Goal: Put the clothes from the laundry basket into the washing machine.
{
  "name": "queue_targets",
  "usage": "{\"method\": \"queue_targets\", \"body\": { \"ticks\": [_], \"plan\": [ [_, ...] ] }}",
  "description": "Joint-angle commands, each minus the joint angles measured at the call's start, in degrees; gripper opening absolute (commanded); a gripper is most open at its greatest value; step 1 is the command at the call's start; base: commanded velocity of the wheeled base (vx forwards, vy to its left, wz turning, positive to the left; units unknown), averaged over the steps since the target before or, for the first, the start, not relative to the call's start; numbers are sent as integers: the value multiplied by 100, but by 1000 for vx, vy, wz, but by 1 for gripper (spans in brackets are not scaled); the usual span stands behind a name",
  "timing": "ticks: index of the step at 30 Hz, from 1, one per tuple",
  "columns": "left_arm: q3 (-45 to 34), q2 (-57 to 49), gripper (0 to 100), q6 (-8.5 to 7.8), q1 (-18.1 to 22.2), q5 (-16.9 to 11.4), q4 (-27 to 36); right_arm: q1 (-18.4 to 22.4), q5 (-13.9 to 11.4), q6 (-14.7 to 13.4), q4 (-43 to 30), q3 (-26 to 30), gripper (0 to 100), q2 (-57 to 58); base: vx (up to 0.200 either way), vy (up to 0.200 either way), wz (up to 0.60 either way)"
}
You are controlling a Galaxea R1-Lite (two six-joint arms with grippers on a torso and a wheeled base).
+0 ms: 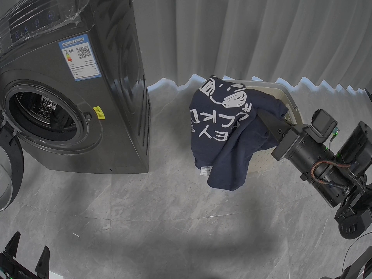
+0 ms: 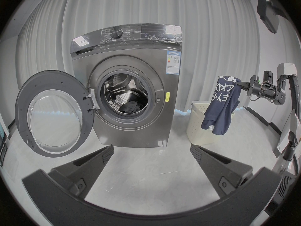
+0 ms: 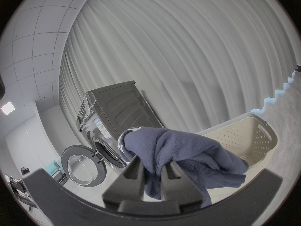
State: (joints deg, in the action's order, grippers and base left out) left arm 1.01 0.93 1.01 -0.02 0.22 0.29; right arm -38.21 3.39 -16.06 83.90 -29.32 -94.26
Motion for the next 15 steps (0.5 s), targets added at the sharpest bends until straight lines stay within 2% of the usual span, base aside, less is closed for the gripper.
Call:
{"method": "queue_targets", "body": {
  "ticks": [1, 15],
  "plan": [
    [-92, -31, 100, 4, 2, 4, -3, -3, -5, -3, 4, 5, 0, -14, 0, 200, 0],
    [-92, -31, 100, 13, 2, 4, -3, -3, 4, -3, 4, -21, 0, -5, 0, 200, 0]
  ]
}}
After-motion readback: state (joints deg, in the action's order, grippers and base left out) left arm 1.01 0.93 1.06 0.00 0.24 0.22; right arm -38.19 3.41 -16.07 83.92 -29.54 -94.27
